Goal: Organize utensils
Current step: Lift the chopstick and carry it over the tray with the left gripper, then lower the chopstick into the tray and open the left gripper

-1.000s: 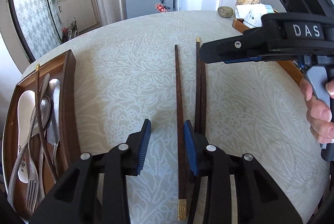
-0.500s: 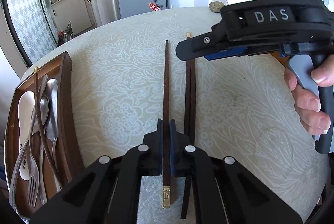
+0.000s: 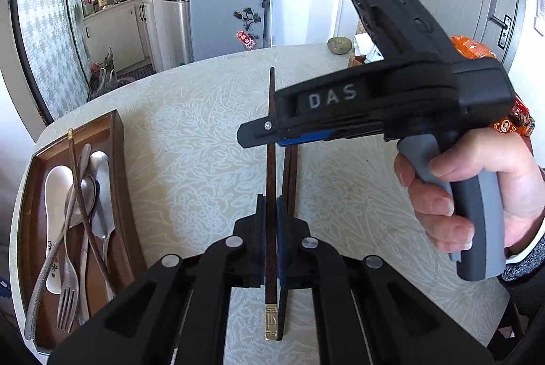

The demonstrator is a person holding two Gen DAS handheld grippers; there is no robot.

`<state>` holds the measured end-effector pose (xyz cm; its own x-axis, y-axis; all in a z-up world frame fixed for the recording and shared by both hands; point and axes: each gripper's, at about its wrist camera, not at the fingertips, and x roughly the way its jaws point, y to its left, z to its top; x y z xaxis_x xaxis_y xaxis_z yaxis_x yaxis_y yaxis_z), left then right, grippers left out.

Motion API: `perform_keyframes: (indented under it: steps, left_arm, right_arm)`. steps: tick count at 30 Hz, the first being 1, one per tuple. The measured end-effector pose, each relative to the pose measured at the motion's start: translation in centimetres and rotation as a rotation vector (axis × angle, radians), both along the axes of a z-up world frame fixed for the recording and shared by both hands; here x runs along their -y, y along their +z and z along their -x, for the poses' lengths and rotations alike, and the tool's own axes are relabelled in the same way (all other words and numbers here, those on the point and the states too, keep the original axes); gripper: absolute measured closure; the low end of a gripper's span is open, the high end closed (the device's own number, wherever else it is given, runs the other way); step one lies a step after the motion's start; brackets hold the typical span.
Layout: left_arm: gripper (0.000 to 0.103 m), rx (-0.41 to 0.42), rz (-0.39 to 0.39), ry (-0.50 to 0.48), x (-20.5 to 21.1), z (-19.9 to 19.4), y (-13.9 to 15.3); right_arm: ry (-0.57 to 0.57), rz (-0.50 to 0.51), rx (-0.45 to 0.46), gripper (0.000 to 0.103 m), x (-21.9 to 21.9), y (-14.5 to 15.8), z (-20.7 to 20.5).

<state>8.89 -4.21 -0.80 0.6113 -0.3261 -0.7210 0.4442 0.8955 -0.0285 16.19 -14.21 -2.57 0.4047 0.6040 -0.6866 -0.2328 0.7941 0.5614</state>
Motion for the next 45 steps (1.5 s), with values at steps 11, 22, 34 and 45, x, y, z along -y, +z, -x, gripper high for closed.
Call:
perform_keyframes:
  steps: [11, 22, 34, 45]
  left_arm:
    - [0.097, 0.030, 0.028, 0.039, -3.8, 1.7, 1.2]
    - [0.097, 0.037, 0.046, 0.188, -13.0, 1.6, 1.7]
    - [0.097, 0.002, 0.027, 0.286, -15.9, 0.1, -0.4]
    - [0.046, 0.091, 0.055, 0.278, -14.8, 2.5, 2.1]
  right_arm:
    - [0.051, 0.040, 0.044, 0.087, -5.1, 2.1, 0.5]
    - [0.187, 0.078, 0.074, 0.087, -15.8, 3.2, -1.5]
    - [0.215, 0.127, 0.032, 0.054, -20.4, 1.0, -3.4]
    - [0.190, 0.126, 0.114, 0.039, -13.1, 4.7, -0.4]
